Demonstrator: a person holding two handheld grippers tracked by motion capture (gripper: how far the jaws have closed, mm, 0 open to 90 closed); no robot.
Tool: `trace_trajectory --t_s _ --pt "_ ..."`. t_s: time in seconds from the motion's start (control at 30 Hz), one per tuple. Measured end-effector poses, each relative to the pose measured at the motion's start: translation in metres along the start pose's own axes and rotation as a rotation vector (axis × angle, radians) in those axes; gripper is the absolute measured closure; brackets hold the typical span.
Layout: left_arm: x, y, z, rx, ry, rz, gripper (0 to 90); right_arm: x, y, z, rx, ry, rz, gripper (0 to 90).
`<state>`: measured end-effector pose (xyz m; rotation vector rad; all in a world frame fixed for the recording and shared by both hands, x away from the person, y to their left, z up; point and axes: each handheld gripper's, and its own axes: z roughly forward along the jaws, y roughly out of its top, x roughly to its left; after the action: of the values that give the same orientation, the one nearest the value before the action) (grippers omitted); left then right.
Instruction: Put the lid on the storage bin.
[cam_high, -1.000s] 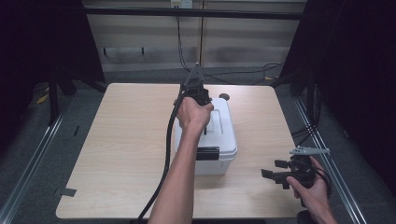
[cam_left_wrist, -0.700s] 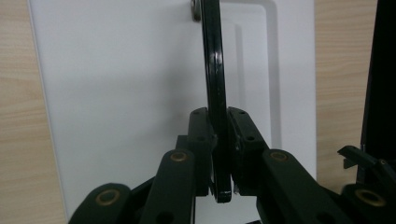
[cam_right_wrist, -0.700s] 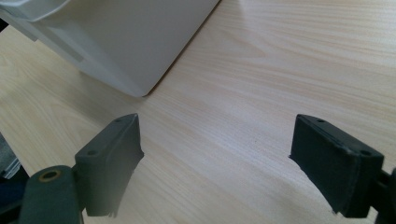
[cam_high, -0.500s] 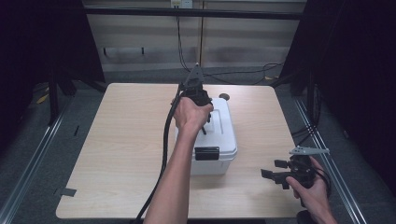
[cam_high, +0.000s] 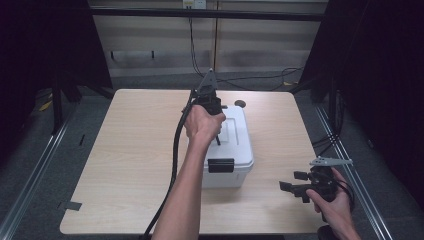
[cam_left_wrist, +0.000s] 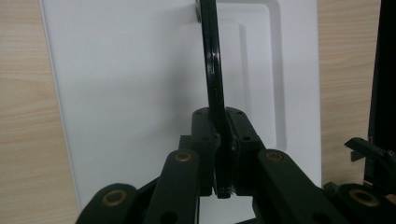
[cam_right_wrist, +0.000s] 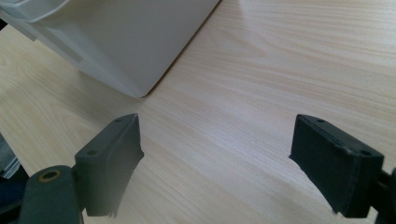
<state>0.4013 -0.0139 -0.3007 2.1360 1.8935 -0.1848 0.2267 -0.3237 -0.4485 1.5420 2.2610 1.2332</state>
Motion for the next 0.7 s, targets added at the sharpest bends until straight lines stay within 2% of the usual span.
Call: trace_trajectory --t_s 0.17,0.3,0.33,0.7 --pt "-0.0003 -0.0014 -0.0001 -0.002 0.007 -0.002 83.3 0.0 -0.0001 0.0 0.001 0.0 -0.001 15.7" --pt "0.0021 -0.0025 -0.0022 0.008 -0.008 -0.001 83.2 -0.0002 0.0002 0.0004 0.004 0.001 0.001 15.6" --pt "0.0028 -0.0029 -0.001 0.003 -0.011 -0.011 83.3 -0.0003 0.0002 0.0005 0.005 0.0 0.0 15.6" --pt "0.0023 -0.0052 0.0002 0.0 -0.007 0.025 83.1 -0.0002 0.0 0.0 0.0 -0.001 0.001 15.7"
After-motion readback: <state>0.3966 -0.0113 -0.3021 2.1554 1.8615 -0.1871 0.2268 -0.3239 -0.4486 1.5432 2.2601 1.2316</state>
